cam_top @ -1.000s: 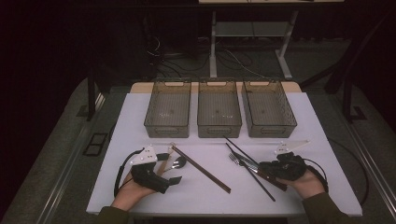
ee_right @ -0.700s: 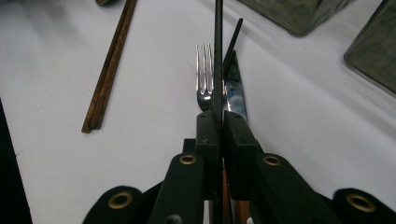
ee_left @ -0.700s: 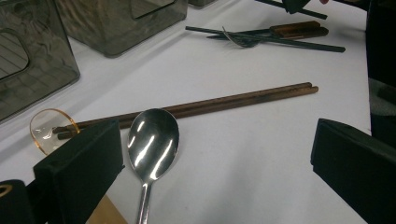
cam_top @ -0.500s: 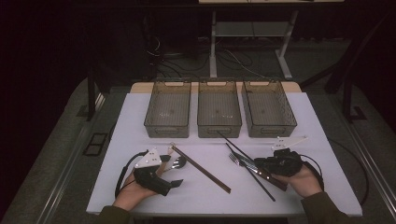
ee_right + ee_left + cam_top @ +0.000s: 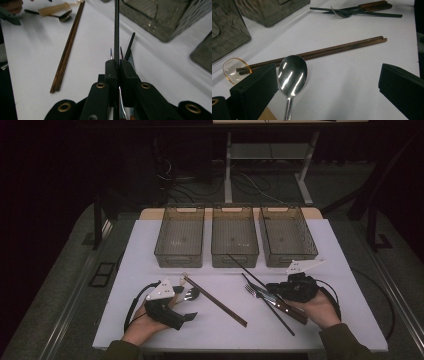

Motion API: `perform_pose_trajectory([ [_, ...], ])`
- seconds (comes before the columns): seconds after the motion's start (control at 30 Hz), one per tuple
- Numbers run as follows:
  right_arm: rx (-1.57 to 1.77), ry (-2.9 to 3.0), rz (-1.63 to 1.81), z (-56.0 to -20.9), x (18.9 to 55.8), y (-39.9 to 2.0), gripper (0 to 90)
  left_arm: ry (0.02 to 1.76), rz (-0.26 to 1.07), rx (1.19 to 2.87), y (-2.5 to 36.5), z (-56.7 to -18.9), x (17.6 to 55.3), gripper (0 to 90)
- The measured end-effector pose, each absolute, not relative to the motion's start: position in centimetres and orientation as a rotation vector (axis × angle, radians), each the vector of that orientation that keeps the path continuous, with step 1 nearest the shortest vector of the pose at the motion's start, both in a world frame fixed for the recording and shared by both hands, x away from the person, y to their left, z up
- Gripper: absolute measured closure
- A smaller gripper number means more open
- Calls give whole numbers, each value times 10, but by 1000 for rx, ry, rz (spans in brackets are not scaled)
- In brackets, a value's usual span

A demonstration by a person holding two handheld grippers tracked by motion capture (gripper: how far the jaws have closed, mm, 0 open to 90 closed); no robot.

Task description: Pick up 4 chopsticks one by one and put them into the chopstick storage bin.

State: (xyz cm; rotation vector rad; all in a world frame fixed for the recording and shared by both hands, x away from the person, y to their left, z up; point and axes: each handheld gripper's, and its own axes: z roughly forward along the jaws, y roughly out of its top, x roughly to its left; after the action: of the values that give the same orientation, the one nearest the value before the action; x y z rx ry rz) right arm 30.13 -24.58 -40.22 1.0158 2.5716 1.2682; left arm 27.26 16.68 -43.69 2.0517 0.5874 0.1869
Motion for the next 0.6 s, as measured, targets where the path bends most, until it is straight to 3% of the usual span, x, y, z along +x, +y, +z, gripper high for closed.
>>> perform_pose_trajectory([
  [0.6, 1009, 2544, 1324, -391, 324, -224, 850, 617, 194, 2005, 170, -434, 281, 0],
])
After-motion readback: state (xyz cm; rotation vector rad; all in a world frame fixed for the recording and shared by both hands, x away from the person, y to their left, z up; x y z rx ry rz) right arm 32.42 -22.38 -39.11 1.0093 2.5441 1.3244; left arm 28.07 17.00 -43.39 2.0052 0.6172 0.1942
